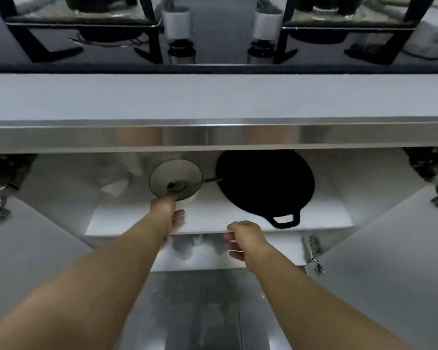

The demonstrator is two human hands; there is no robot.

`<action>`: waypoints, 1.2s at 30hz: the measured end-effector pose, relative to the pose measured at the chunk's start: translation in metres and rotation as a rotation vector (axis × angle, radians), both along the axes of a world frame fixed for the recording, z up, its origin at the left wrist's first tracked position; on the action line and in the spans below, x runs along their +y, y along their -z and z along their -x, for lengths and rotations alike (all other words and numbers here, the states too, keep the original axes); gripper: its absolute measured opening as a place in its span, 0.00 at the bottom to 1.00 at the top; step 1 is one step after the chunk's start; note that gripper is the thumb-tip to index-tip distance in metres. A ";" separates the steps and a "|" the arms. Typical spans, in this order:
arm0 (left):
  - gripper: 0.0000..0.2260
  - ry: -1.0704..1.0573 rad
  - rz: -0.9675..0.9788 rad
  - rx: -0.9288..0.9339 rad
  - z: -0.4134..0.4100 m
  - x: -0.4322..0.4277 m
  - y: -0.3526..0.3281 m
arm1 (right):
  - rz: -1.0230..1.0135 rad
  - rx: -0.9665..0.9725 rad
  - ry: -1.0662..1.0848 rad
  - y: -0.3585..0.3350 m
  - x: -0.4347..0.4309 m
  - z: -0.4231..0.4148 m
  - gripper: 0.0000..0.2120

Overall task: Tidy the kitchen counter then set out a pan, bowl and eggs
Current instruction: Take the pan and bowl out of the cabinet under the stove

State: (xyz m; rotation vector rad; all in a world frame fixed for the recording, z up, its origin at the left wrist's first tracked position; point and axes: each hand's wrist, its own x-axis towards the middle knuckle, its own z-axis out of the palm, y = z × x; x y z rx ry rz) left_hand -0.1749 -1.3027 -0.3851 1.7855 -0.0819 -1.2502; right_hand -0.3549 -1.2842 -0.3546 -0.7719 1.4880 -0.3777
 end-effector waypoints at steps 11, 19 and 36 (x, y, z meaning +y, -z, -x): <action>0.10 0.009 0.043 -0.020 0.007 0.012 -0.004 | -0.002 -0.072 -0.023 0.013 0.002 0.002 0.04; 0.12 -0.037 0.037 0.121 0.043 0.093 -0.116 | -0.086 -0.217 -0.014 -0.095 0.041 0.001 0.16; 0.06 -0.018 0.041 -0.119 0.034 0.219 -0.298 | 0.247 -0.226 -0.138 -0.240 0.123 -0.035 0.12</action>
